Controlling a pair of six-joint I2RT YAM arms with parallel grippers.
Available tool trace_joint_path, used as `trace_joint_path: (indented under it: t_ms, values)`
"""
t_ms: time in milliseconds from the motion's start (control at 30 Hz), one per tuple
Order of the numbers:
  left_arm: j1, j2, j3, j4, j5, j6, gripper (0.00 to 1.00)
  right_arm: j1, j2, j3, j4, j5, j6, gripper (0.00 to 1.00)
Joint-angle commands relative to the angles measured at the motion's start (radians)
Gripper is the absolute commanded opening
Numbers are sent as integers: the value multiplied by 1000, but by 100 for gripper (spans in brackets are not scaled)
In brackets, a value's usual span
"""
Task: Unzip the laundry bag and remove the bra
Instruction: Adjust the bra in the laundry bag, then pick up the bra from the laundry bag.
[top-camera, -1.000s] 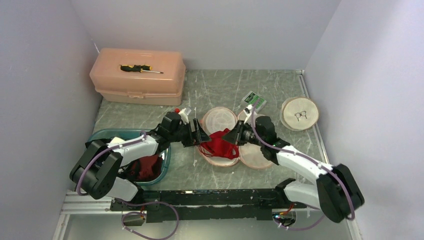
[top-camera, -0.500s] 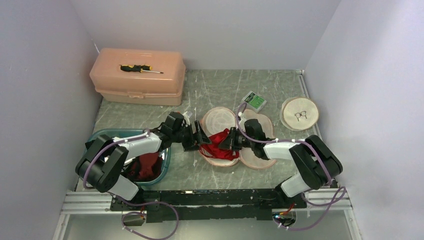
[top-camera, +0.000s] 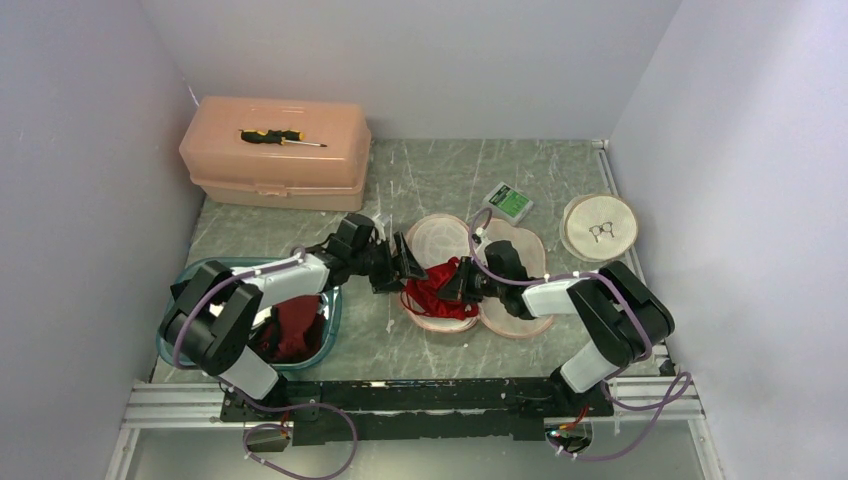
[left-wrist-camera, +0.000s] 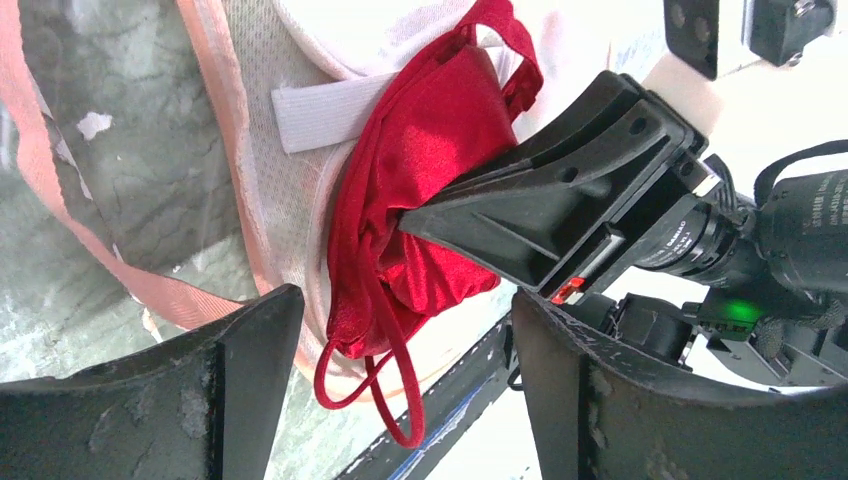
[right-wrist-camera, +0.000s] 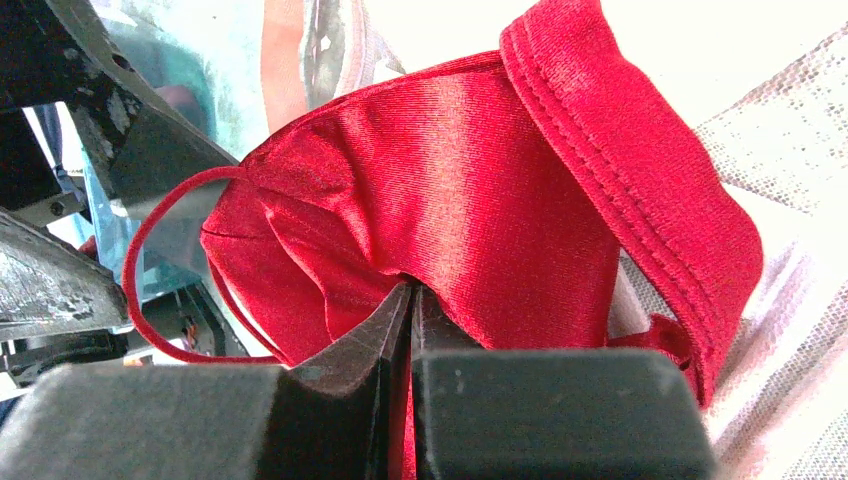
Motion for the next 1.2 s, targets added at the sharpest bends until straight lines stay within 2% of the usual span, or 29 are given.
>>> trace_joint_path:
  t_ms: [0,233,367,467,767,900,1067,1167]
  values:
    - [-9,15,70,-48,-33,33,80,5,20,-5,-39,97,-24,9]
    - [-74,79,177,-199,-118,94,72,22,12,9,-62,117,-36,9]
    - [-90,107,210,-241,-143,115,59,29,12,14,-65,118,-41,9]
    - [-97,122,223,-249,-147,122,54,33,11,15,-67,120,-44,8]
    - [-110,203,286,-331,-199,153,59,62,-28,28,-99,134,-69,8]
    - [-113,220,292,-331,-222,147,56,85,-37,27,-102,143,-74,8]
    - [-112,238,297,-307,-223,137,42,103,-43,17,-90,137,-71,8]
    - [-112,244,300,-287,-210,138,27,111,-73,17,-103,135,-74,9]
